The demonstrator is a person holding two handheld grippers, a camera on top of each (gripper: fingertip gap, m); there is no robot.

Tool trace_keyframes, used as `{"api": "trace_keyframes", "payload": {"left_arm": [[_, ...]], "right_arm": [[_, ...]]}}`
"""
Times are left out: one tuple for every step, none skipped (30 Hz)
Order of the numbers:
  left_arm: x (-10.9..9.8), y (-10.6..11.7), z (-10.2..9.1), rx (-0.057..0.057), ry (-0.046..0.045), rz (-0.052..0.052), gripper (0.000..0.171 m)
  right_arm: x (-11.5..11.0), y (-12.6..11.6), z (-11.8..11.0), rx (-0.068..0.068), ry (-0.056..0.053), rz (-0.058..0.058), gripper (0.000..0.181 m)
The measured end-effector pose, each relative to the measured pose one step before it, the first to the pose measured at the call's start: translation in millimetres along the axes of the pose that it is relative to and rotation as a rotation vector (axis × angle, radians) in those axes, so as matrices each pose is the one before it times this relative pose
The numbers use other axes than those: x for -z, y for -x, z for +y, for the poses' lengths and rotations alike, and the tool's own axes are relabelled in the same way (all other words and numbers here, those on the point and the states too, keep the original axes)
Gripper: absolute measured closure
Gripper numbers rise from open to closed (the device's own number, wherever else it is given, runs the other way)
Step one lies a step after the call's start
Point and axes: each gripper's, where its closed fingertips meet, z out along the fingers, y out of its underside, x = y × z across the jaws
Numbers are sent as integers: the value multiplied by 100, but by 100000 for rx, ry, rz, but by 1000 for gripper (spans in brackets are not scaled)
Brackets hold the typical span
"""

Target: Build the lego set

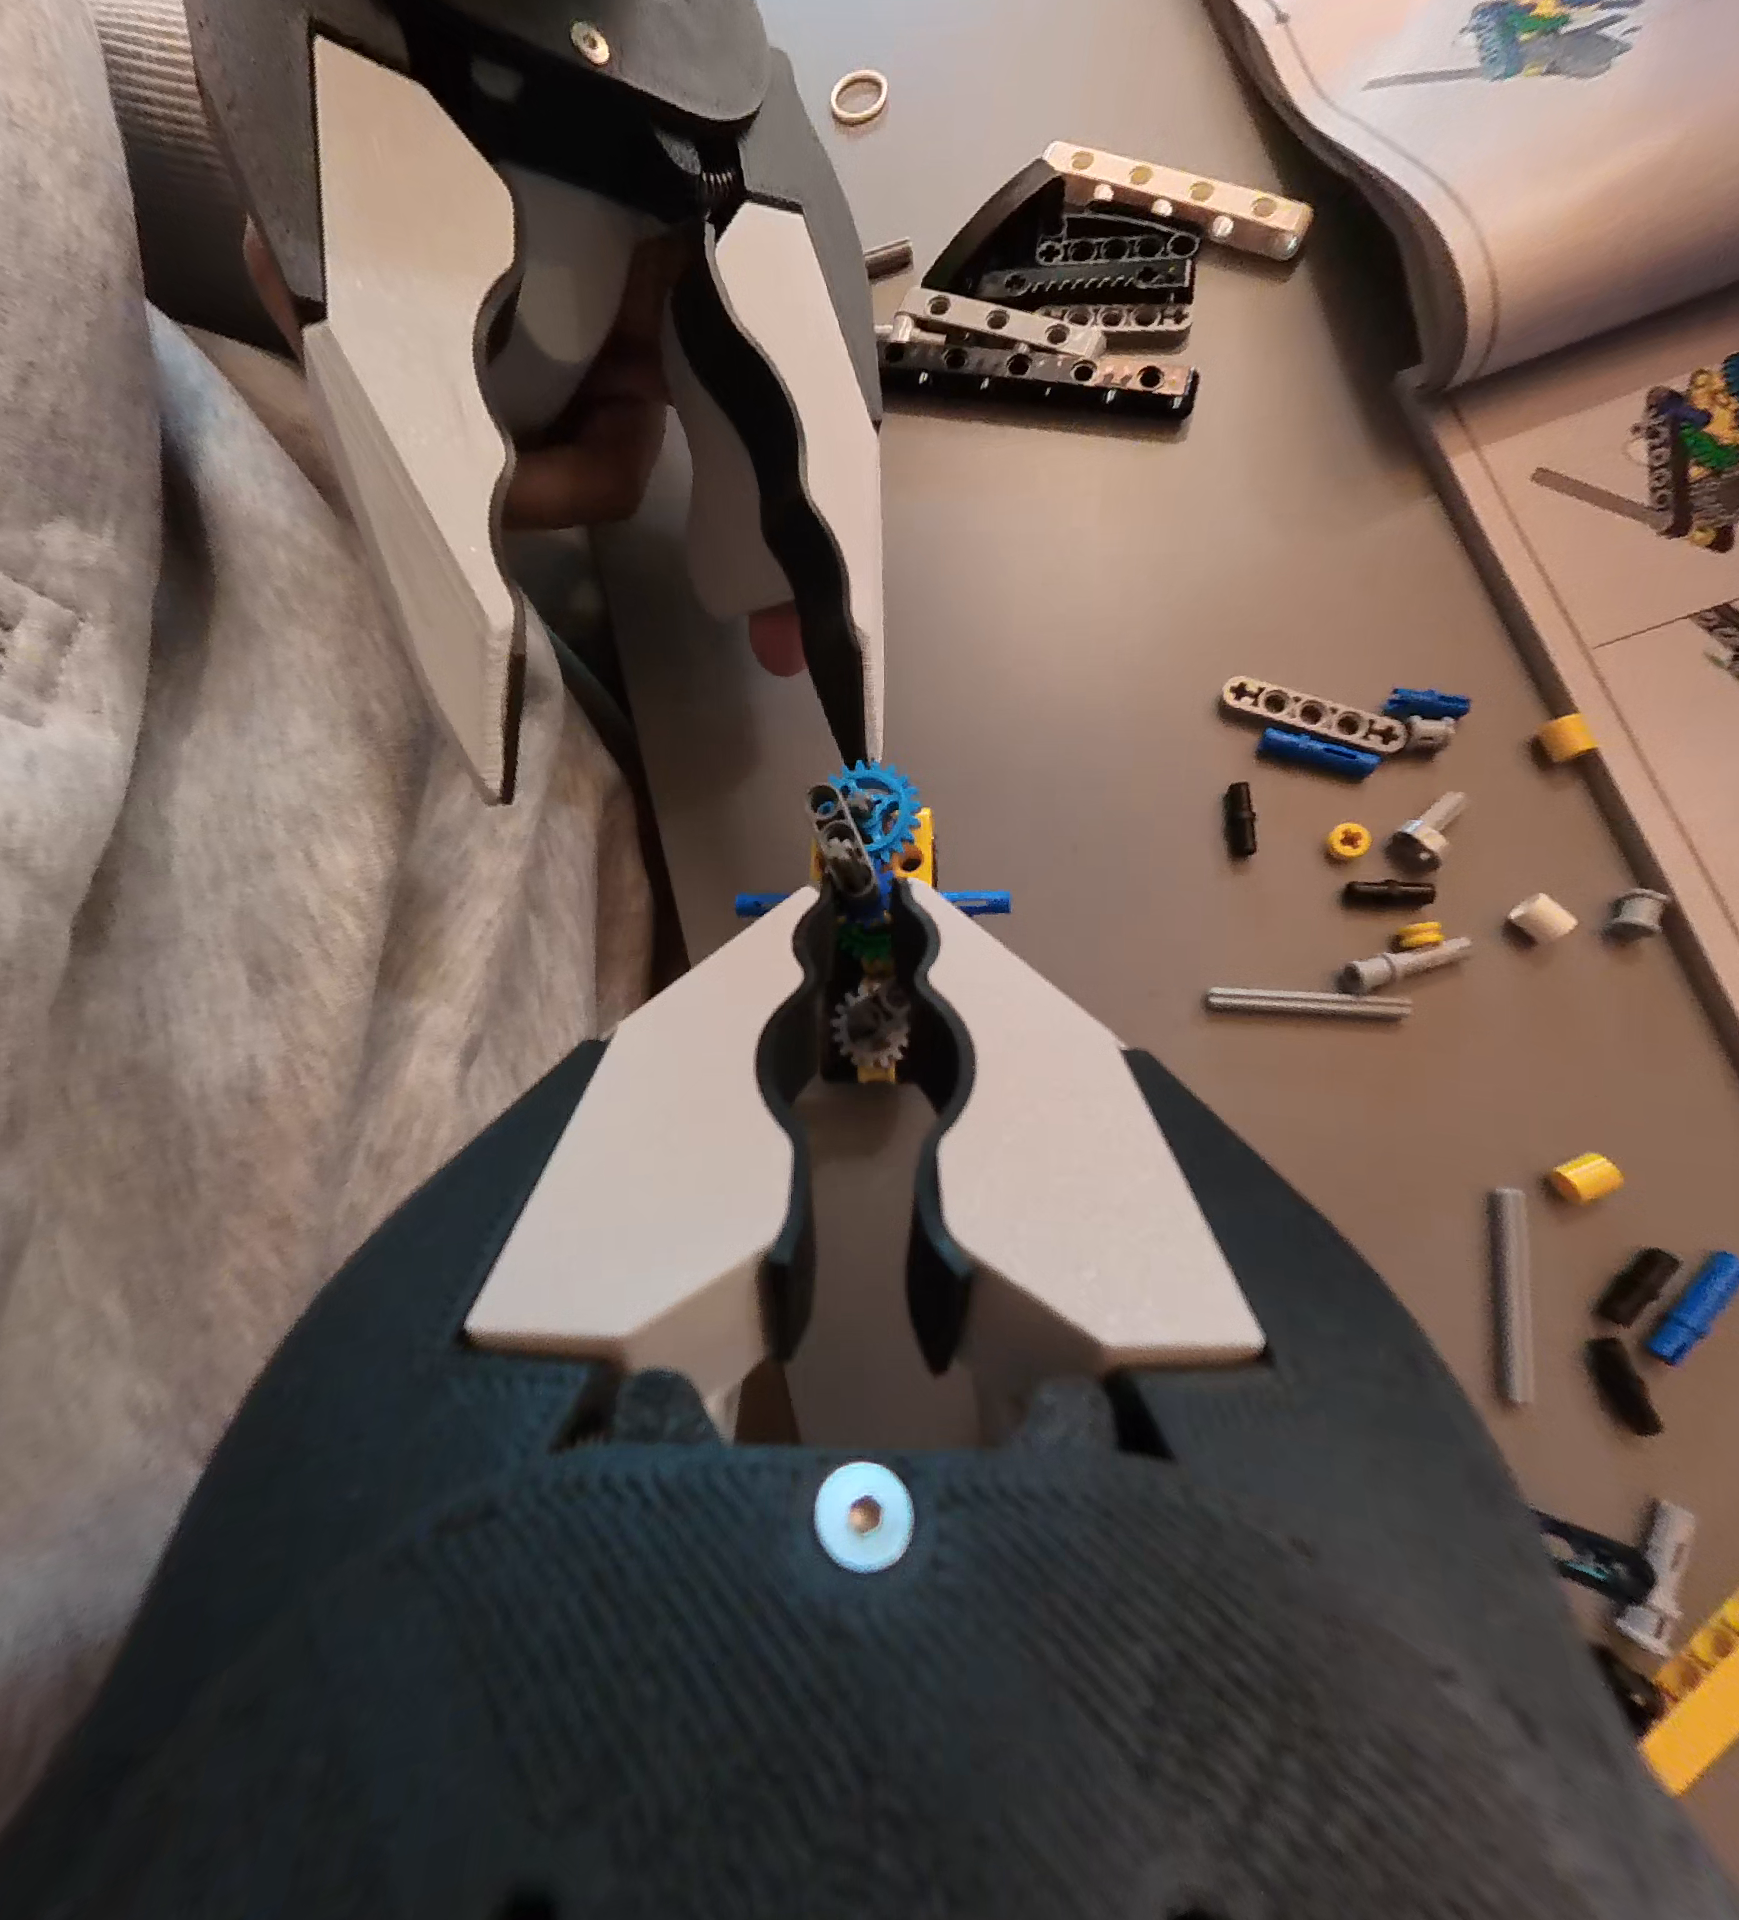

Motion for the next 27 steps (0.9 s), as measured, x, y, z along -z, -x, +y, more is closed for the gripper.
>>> {"api": "trace_keyframes", "payload": {"left_arm": [[7,-1,-6,43,8,62,110],[0,2,-1,-7,-5,-9,110],[1,3,-6,80,-41,58,110],[11,12,-15,211,-99,73,110],[7,18,-30,397,-160,110,110],[25,-10,-35,504,-129,349,110],[21,-17,-22,516,-85,537,110],[29,-6,-37,563,-184,361,110],[21,13,-25,405,-106,158,110],[0,12,-9,105,-60,-16,110],[-7,32,-7,-50,-1,-280,110],[-16,27,17,-105,104,-307,110],[-22,15,34,-113,169,-201,110],[-7,23,14,-82,140,-220,110],[1,22,31,-88,211,-256,110],[6,38,32,-105,171,-289,110],[11,40,-9,-51,-55,-330,110],[6,52,-37,17,-252,-418,110],[-1,99,-52,32,-310,-720,110],[-9,105,-62,-32,-381,-845,108],[-15,81,-47,-193,-282,-742,107],[-41,52,-22,-316,-130,-585,106],[-70,28,-15,-434,-149,-611,104],[-80,-16,-5,-647,-182,-554,102],[-93,-69,37,-714,0,-234,101],[-107,-121,57,-590,88,59,101],[-89,-108,47,-463,-59,-16,100]], "right_arm": [[-3,-20,5,-236,-272,138,173],[-14,-13,8,-160,-148,243,173],[-13,-6,0,126,1,402,173],[-11,-22,2,225,13,464,173],[5,-21,-10,297,-232,470,173],[-7,-13,-22,322,-469,481,173],[2,7,-13,247,-512,463,173],[4,3,-11,320,-493,459,173],[18,24,-14,538,-405,495,173],[17,33,-16,712,-260,547,173],[1,-11,-18,796,-166,637,172],[-3,5,11,778,-98,600,172],[10,7,6,719,-39,258,170],[33,70,-4,510,-109,-51,165],[50,50,-27,218,-271,273,162],[102,-30,-59,194,-405,704,158],[151,-46,-93,280,-751,708,157],[178,-20,-167,271,-1164,638,157],[143,-45,-212,261,-1257,844,155],[137,-77,-214,472,-994,1061,154],[144,-24,-205,898,-622,1069,154],[120,-12,-207,1317,-146,1102,154],[55,-84,-210,1773,330,1249,155],[-52,-45,-178,1959,682,743,155],[-141,79,-140,1934,913,-76,156],[-222,81,-52,1884,1374,-367,157],[-228,67,102,1957,2197,-490,158]]}}
